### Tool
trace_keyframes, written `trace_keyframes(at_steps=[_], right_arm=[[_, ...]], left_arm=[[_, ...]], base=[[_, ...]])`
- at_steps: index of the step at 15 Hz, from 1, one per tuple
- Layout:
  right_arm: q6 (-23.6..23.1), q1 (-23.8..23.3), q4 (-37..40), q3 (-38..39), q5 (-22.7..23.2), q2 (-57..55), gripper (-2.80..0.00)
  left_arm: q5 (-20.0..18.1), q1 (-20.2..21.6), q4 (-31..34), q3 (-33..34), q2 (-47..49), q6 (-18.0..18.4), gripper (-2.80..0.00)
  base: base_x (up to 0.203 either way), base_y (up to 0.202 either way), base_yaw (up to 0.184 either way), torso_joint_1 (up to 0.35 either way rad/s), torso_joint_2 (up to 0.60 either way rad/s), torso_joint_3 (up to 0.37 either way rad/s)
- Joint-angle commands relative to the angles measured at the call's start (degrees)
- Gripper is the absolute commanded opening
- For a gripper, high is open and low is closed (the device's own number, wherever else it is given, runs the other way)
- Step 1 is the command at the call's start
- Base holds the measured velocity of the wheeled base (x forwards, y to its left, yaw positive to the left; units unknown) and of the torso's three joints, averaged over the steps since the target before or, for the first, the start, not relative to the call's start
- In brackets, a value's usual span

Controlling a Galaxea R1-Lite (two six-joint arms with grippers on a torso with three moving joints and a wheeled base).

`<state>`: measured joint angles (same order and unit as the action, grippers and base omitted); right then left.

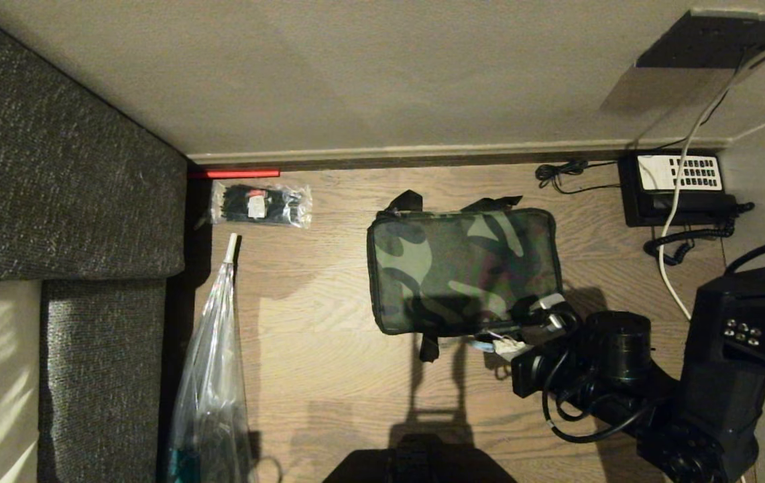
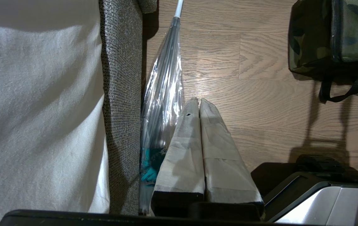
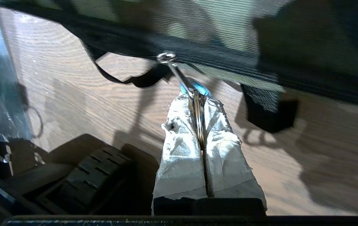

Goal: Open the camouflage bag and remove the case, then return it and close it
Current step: Open the top of the storage box

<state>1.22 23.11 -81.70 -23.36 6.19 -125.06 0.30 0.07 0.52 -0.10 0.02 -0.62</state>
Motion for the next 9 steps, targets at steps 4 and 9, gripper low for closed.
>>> trace_keyframes(at_steps=[4,9], right_arm=[[-0.1,-1.5,0.0,1.6,0.1,2.1,-2.8],[-0.3,-3.0,-0.2,2.5,0.1,2.2,-2.8]], left_arm=[[0.0,0.0,0.0,0.0,0.0,-0.1,-2.8],[0.0,0.0,0.0,0.1,0.0,-0.1,-2.8]], base=[[0.0,0.0,0.0,0.0,0.0,0.0],[0.0,0.0,0.0,0.0,0.0,0.0]])
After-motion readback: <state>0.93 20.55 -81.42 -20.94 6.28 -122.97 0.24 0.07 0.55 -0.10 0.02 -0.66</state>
